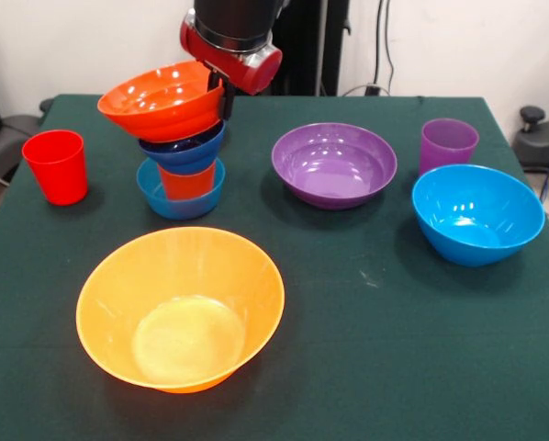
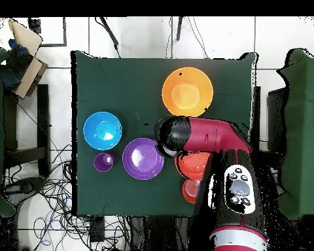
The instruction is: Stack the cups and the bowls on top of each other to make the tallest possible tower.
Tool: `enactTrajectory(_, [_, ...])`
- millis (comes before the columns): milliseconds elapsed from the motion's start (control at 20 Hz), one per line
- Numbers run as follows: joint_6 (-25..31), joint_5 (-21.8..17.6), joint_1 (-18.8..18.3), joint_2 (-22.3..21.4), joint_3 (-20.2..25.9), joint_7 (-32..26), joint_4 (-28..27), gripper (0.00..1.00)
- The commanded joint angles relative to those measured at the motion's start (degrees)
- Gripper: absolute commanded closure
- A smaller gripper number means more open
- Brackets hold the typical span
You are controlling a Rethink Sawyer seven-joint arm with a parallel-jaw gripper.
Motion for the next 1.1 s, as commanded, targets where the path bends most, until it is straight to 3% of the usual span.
enactTrajectory(50, [5.50, -2.79, 1.23, 2.77, 5.75, -7.36, -2.83, 1.00])
enactTrajectory(450, [7.58, -2.78, 1.01, 2.57, 5.92, -7.93, -3.90, 1.00])
enactTrajectory(1100, [6.31, -2.58, 0.70, 2.77, 6.64, -7.57, -4.56, 1.00])
